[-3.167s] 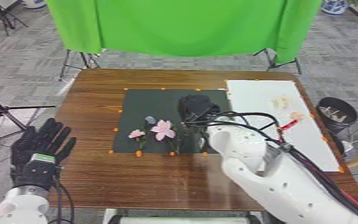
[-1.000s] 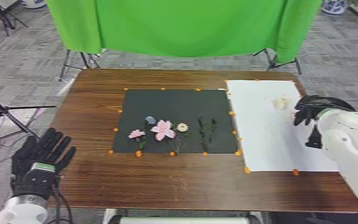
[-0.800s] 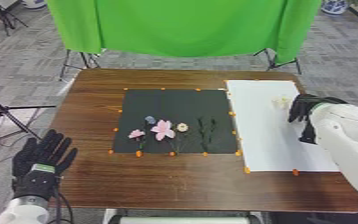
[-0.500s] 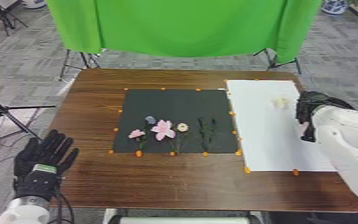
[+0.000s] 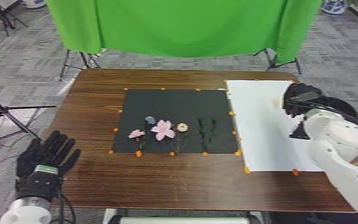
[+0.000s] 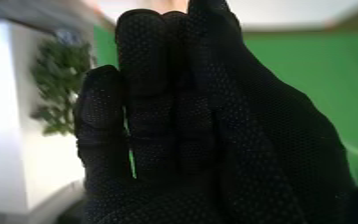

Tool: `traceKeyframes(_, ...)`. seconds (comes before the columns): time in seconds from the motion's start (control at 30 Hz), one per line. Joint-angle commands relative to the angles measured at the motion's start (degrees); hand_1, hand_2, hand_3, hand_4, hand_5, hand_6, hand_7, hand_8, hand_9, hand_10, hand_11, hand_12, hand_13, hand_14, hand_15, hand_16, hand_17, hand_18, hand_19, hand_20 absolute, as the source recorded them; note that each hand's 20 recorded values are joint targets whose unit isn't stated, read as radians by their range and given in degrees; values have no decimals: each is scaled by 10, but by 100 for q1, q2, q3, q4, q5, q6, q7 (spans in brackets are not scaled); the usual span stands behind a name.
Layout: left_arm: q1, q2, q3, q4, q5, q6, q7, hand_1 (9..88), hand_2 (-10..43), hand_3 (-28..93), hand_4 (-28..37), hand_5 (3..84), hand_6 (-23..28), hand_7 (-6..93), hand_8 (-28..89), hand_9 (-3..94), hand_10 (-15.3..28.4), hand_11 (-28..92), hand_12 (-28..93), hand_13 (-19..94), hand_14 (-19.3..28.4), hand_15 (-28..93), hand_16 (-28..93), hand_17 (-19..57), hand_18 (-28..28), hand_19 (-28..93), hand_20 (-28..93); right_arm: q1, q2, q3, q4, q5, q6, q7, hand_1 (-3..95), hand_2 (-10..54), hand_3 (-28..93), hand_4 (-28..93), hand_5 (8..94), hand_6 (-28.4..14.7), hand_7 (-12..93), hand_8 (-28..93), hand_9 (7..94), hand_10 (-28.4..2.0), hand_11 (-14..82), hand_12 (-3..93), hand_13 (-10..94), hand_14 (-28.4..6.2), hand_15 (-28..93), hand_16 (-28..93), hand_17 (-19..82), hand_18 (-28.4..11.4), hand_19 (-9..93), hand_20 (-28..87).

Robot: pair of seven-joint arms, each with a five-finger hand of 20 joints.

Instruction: Arrange flowers

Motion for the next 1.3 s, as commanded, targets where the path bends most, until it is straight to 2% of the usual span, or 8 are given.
traceKeyframes(0.03, 66, -56, -23, -47, 19, -4, -11, 310, 171, 722, -283, 457, 96, 233, -126, 401, 154, 286, 101, 283, 167, 488, -111, -69, 157, 444, 78, -169, 65, 723, -316, 175, -1402, 584, 570, -95, 725, -283, 673, 10, 325, -27, 786, -74, 98, 391, 672, -60, 335, 450, 312, -198, 755, 399)
traceKeyframes(0.2, 67, -35, -34, -33, 3, -10, -19, 310, 171, 722, -283, 458, 96, 233, -126, 401, 156, 284, 100, 283, 166, 486, -110, -69, 157, 444, 79, -345, 40, 1159, -166, 588, -1837, 732, 453, -95, 820, -282, 462, -19, 224, -146, 486, -147, 137, 177, 475, -134, 366, 200, 269, -206, 724, 350)
traceKeyframes(0.5, 44, -45, 17, -22, 57, -15, -69, 309, 173, 721, -283, 459, 96, 234, -126, 401, 155, 284, 100, 283, 166, 487, -110, -69, 157, 444, 78, -538, -38, 1266, 202, 688, -1768, 673, 469, -95, 831, -283, 426, -16, 223, -150, 366, -141, 93, 137, 386, -137, 286, 146, 258, -200, 706, 307)
traceKeyframes(0.6, 71, -25, 57, -35, -49, -85, 9, 309, 173, 722, -283, 458, 96, 234, -126, 400, 155, 283, 100, 283, 166, 487, -110, -69, 157, 444, 78, -495, -109, 1199, 357, 768, -1787, 576, 487, -95, 822, -283, 435, -8, 233, -158, 378, -123, 108, 126, 399, -129, 284, 144, 261, -197, 707, 296)
traceKeyframes(0.97, 6, -125, 127, -46, 51, -29, -94, 309, 170, 724, -283, 458, 95, 236, -127, 401, 152, 283, 100, 284, 165, 486, -110, -69, 157, 444, 78, -504, -247, 928, 630, 632, -1475, 157, 534, -95, 776, -283, 451, 3, 244, -169, 433, -92, 129, 113, 441, -98, 297, 143, 270, -178, 719, 284)
traceKeyframes(1.13, 25, -119, 137, -60, 3, -6, -87, 310, 170, 723, -283, 458, 95, 237, -127, 402, 152, 283, 100, 284, 166, 487, -110, -69, 158, 444, 78, -638, -364, 990, 662, 493, -1474, 157, 574, -95, 708, -283, 611, 31, 240, -101, 648, -73, 125, 161, 574, -68, 277, 249, 281, -171, 728, 334)
traceKeyframes(1.2, -112, -67, 236, -11, -197, -218, -47, 310, 170, 723, -283, 459, 95, 236, -127, 403, 153, 283, 101, 286, 167, 487, -110, -69, 157, 443, 78, -787, -341, 1027, 658, 457, -1109, 128, 617, -95, 637, -283, 685, 37, 255, -55, 737, -61, 72, 244, 628, -45, 232, 349, 288, -170, 723, 359)
traceKeyframes(1.3, -170, -92, 273, -17, -65, -143, -109, 311, 172, 721, -283, 463, 96, 236, -127, 409, 155, 284, 101, 295, 170, 494, -108, -69, 157, 443, 78, -927, -289, 997, 620, 394, -789, 64, 633, -95, 617, -283, 762, 48, 270, -27, 837, -58, 51, 326, 693, -37, 224, 423, 302, -171, 727, 378)
